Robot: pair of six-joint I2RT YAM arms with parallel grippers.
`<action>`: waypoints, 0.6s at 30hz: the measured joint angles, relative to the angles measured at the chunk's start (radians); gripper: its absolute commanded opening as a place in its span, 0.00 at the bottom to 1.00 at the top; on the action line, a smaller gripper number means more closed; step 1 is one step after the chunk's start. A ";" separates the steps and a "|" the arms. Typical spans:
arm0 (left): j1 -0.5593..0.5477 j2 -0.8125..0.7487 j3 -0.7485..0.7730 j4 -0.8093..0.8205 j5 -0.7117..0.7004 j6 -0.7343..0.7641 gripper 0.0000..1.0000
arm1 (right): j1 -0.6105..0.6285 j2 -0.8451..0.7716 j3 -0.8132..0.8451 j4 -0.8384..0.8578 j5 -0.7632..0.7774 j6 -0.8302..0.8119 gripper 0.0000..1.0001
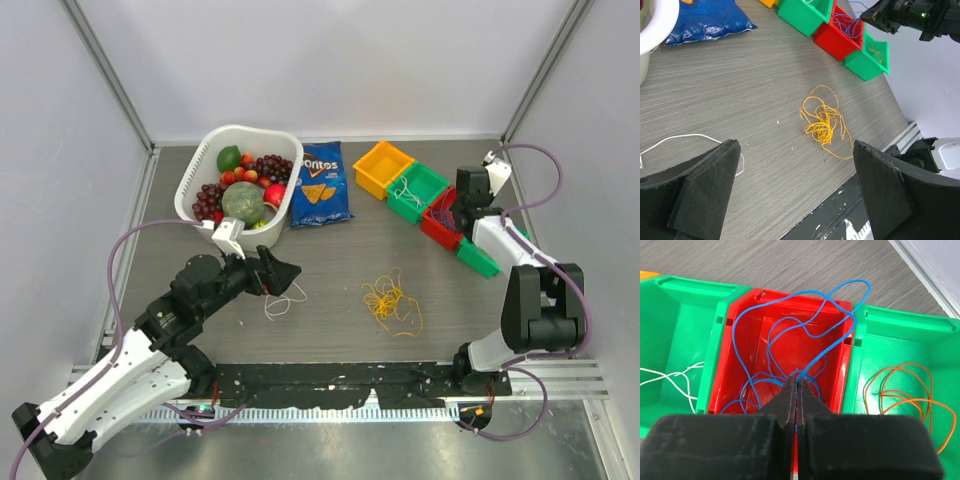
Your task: Untangle the cables
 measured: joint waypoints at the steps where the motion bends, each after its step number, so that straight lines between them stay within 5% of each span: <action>1: 0.000 -0.006 -0.001 0.000 -0.002 0.000 0.99 | 0.000 0.017 0.018 -0.015 0.003 0.000 0.01; 7: 0.000 -0.007 -0.007 -0.024 -0.053 -0.028 0.99 | 0.000 0.066 0.108 -0.117 -0.018 0.002 0.20; 9: 0.000 0.009 -0.007 -0.048 -0.083 -0.047 0.99 | 0.000 0.066 0.126 -0.146 -0.041 0.005 0.32; 12: 0.000 0.035 -0.007 -0.082 -0.122 -0.079 1.00 | 0.000 0.058 0.144 -0.185 -0.085 0.014 0.63; 18: 0.000 0.074 -0.021 -0.148 -0.169 -0.153 0.99 | 0.005 -0.064 0.108 -0.233 -0.194 0.028 0.66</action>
